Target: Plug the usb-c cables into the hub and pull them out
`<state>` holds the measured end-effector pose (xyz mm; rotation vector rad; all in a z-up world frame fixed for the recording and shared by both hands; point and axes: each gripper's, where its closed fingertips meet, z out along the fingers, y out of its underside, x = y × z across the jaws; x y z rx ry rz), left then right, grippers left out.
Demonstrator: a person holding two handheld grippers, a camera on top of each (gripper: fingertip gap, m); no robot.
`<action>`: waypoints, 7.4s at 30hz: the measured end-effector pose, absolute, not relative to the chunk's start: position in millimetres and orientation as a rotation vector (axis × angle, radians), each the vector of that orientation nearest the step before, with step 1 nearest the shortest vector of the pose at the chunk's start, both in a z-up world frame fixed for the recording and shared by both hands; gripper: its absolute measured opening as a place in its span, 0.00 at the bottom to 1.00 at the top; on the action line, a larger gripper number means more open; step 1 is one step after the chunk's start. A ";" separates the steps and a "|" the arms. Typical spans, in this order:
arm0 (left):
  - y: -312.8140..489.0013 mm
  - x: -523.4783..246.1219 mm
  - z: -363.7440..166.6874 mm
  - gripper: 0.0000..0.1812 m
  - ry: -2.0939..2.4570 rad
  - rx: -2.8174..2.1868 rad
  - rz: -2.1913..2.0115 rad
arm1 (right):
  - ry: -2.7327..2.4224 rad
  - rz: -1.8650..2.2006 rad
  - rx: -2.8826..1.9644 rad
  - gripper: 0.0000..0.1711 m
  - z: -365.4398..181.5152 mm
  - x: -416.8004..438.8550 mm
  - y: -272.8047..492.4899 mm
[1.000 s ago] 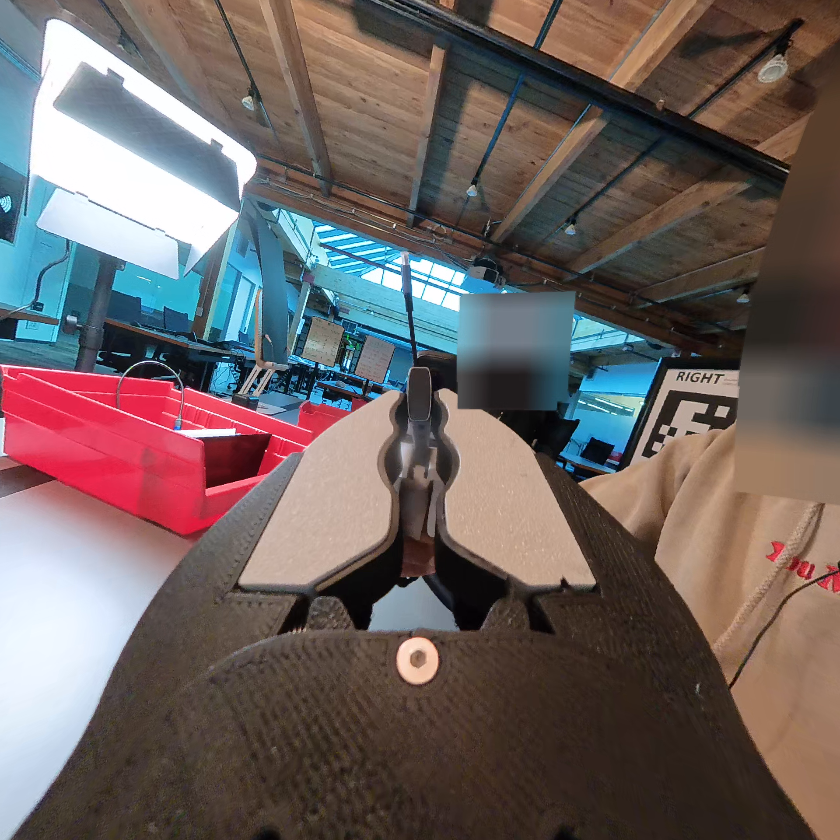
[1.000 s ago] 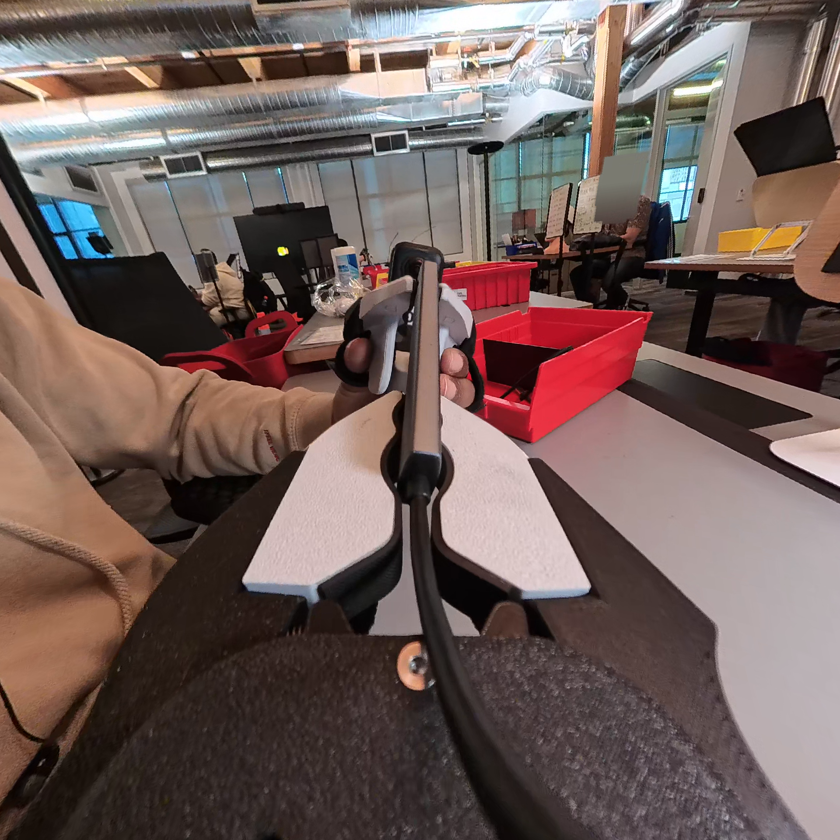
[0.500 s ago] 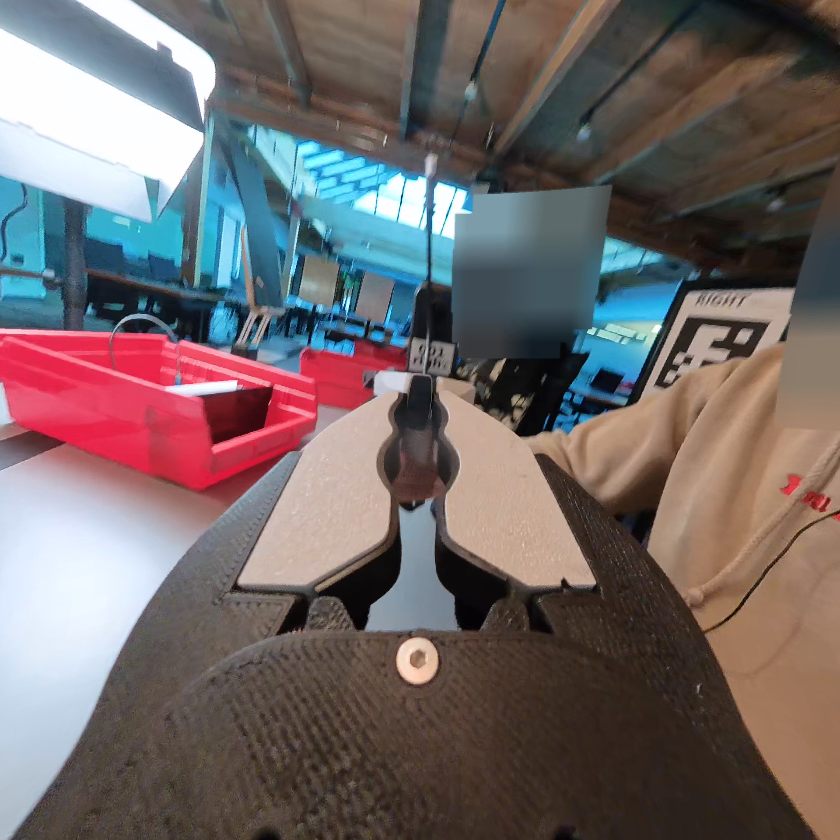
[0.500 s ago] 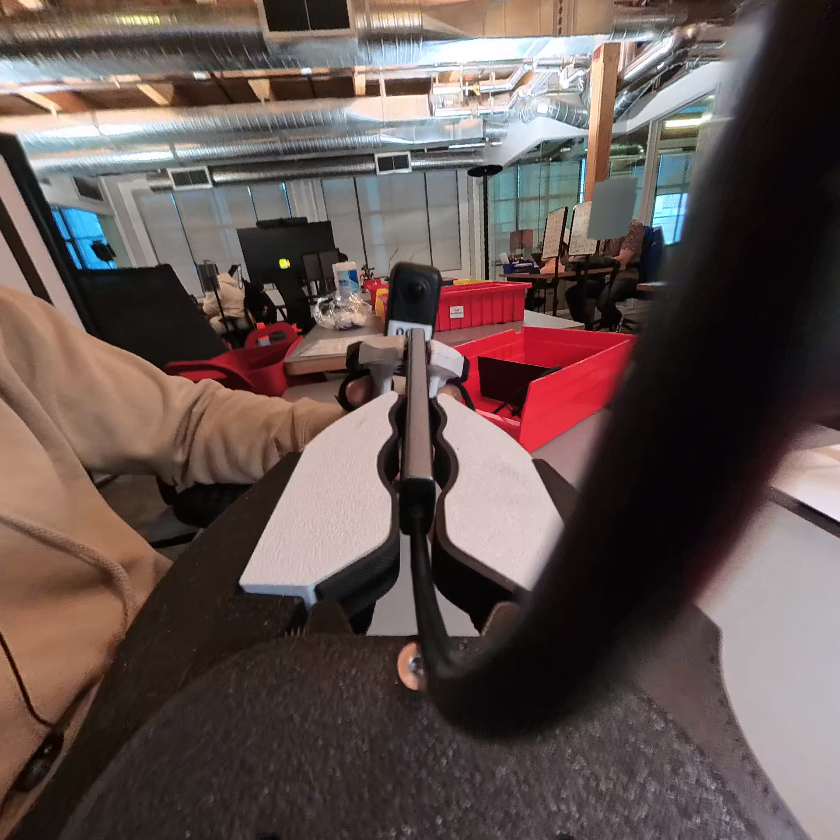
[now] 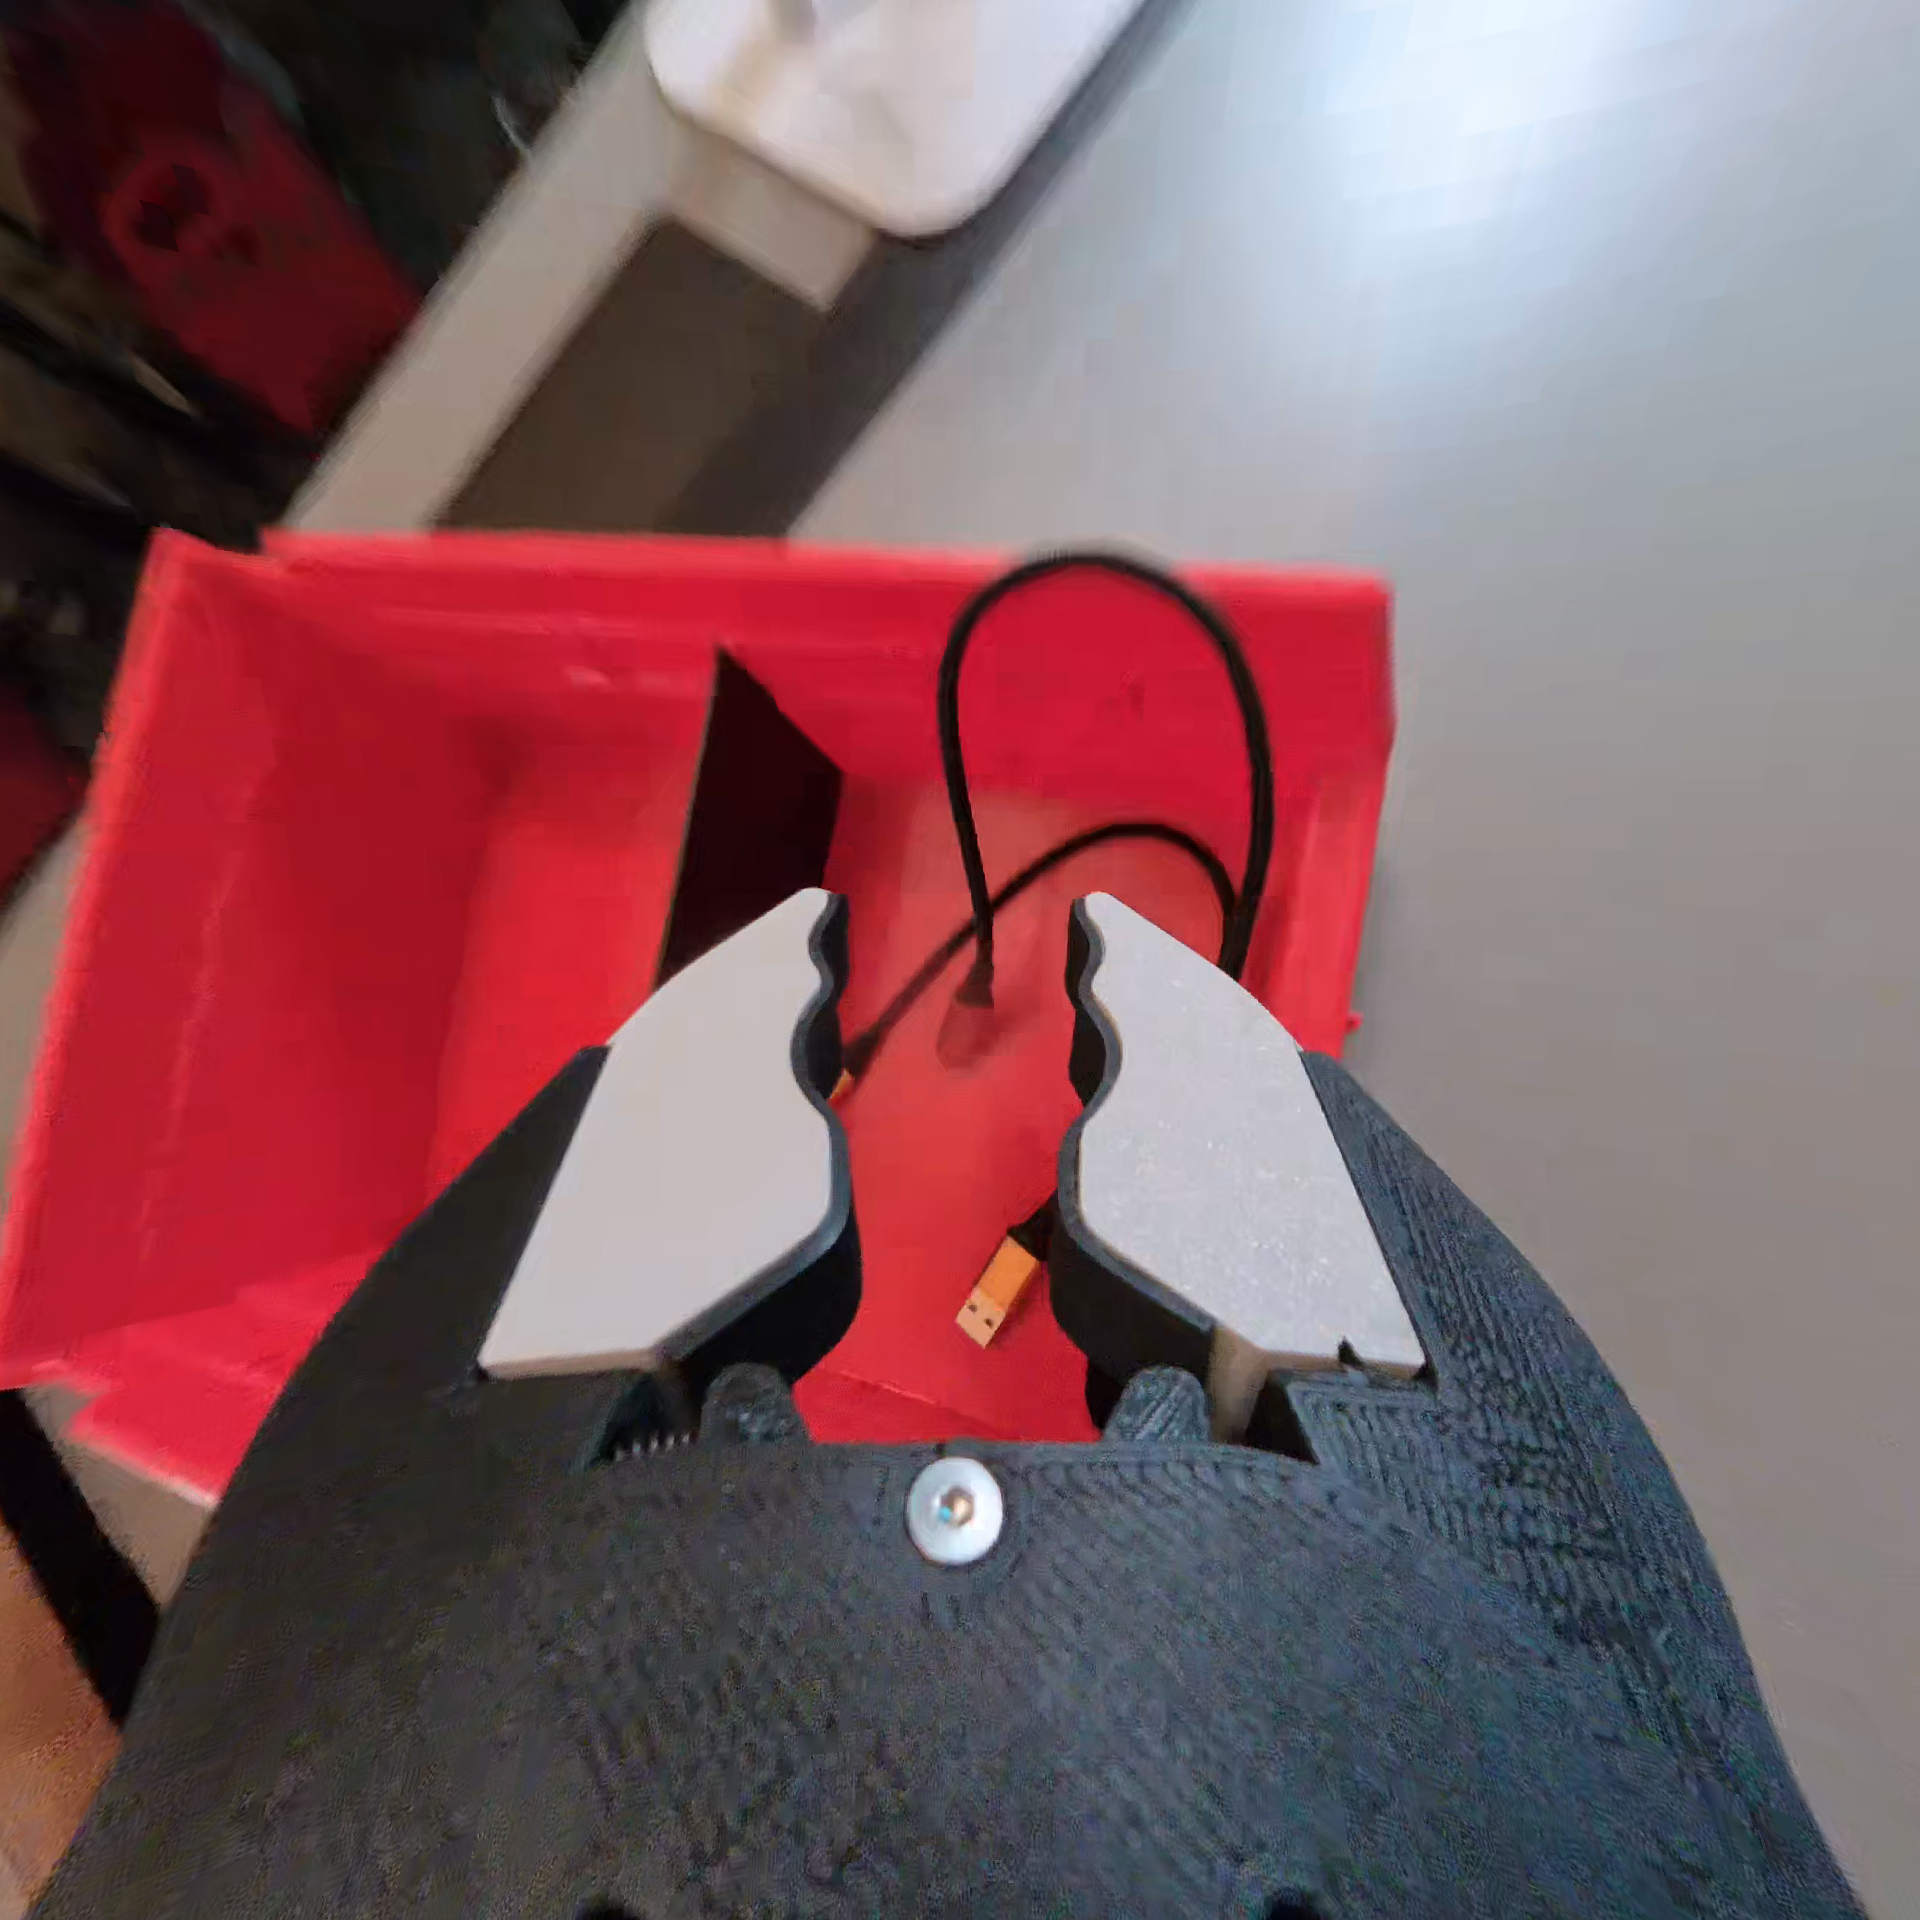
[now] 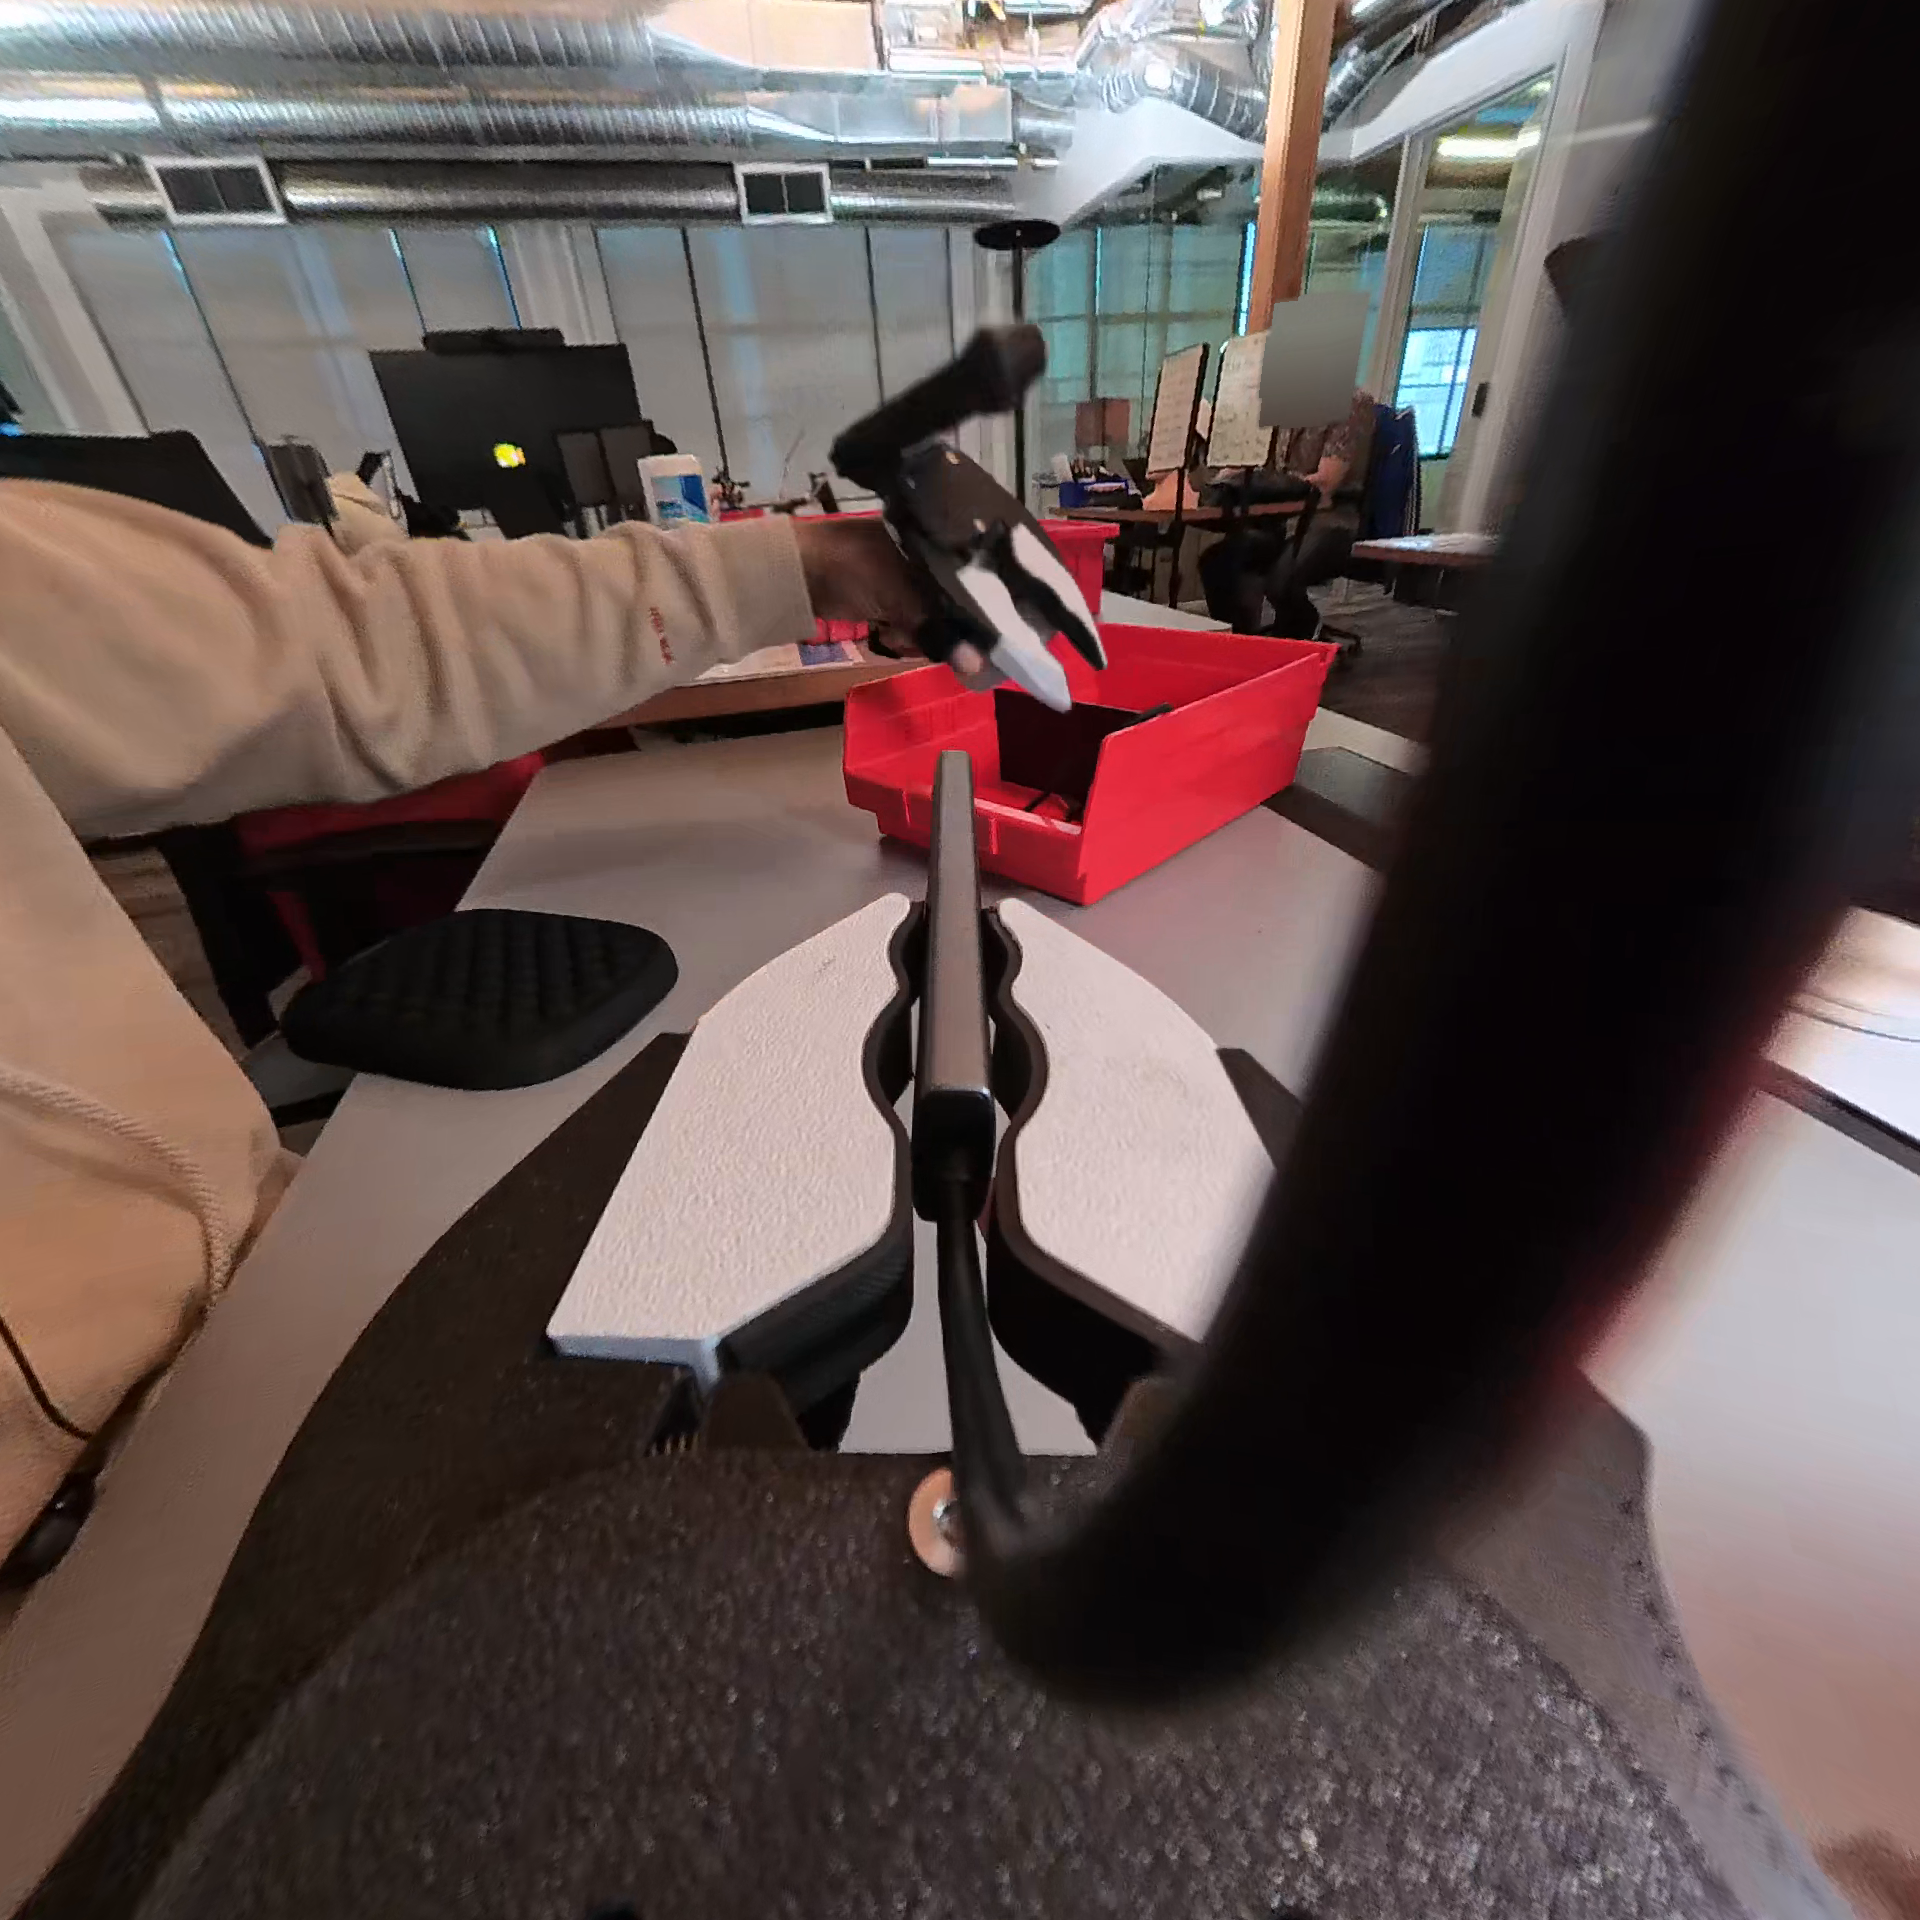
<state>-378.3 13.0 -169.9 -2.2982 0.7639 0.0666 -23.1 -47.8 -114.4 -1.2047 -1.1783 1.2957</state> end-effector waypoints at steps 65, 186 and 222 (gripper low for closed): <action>-77.9 -97.5 -263.9 0.22 1.957 -1.709 -0.132 | -1.092 1.135 -1.303 0.05 -132.6 12.3 -16.0; -76.3 -87.7 -242.5 0.23 1.596 -1.775 -0.492 | -0.959 1.094 -1.203 0.06 -86.6 25.8 -19.1; -50.5 -79.0 -146.4 0.06 1.422 -0.927 0.751 | -1.413 0.695 -1.241 0.06 -156.9 -30.8 -56.3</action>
